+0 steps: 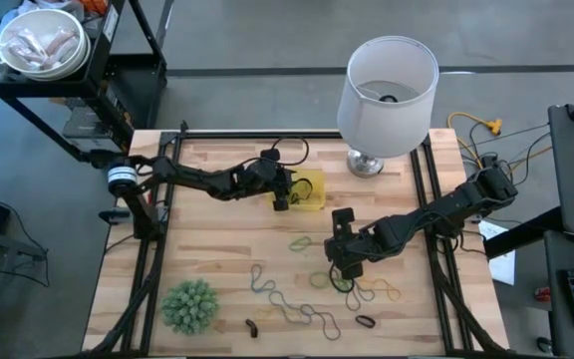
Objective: Pick and place rubber bands into bin
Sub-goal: Put the green rubber band into the yellow bin
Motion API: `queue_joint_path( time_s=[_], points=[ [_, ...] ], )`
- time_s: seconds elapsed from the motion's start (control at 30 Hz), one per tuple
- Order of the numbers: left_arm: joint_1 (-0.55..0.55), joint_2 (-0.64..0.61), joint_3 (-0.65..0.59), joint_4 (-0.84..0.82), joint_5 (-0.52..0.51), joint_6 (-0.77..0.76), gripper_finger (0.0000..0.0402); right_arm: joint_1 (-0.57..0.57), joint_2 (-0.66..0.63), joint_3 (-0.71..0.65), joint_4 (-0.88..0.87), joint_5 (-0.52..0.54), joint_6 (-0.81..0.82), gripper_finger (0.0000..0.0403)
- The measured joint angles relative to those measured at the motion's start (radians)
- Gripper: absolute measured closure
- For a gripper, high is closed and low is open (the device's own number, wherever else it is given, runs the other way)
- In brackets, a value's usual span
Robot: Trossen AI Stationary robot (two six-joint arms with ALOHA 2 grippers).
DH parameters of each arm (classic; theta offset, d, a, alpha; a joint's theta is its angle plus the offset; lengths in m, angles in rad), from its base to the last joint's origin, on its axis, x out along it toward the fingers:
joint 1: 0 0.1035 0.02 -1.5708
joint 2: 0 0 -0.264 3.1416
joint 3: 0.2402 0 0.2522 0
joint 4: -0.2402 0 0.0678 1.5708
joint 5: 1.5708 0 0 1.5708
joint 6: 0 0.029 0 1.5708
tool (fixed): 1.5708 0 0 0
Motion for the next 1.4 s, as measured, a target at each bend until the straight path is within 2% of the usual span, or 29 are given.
queue_joint_path(
  time_s=[0.2, 0.37, 0.47, 0.57, 0.73, 0.87, 1.07, 1.4],
  points=[
    [-0.013, -0.013, 0.000, -0.017, -0.001, -0.008, 0.0283, 0.000, 0.000, -0.006, 0.055, 0.000, -0.001, 0.0346],
    [-0.055, -0.064, -0.001, -0.163, -0.001, -0.018, 0.0283, 0.000, 0.000, -0.012, 0.156, -0.001, -0.082, 0.0346],
    [-0.087, -0.110, -0.003, -0.269, -0.001, -0.070, 0.0283, -0.002, 0.000, -0.013, 0.239, -0.001, -0.193, 0.0346],
    [-0.120, -0.160, -0.022, -0.340, -0.001, -0.112, 0.0283, -0.003, 0.016, -0.014, 0.336, -0.005, -0.221, 0.0346],
    [-0.182, -0.251, -0.095, -0.394, -0.001, -0.116, 0.0283, -0.013, 0.085, -0.014, 0.417, -0.184, -0.370, 0.0346],
    [-0.226, -0.339, -0.146, -0.453, -0.001, -0.125, 0.0283, -0.027, 0.156, -0.006, 0.439, -0.198, -0.452, 0.0346],
    [-0.256, -0.498, -0.213, -0.558, -0.002, -0.255, 0.0283, -0.081, 0.223, -0.001, 0.439, -0.128, -0.440, 0.0346],
    [-0.281, -0.683, -0.314, -0.532, -0.003, -0.323, 0.0283, -0.166, 0.280, -0.003, 0.399, -0.146, -0.364, 0.0346]
  ],
)
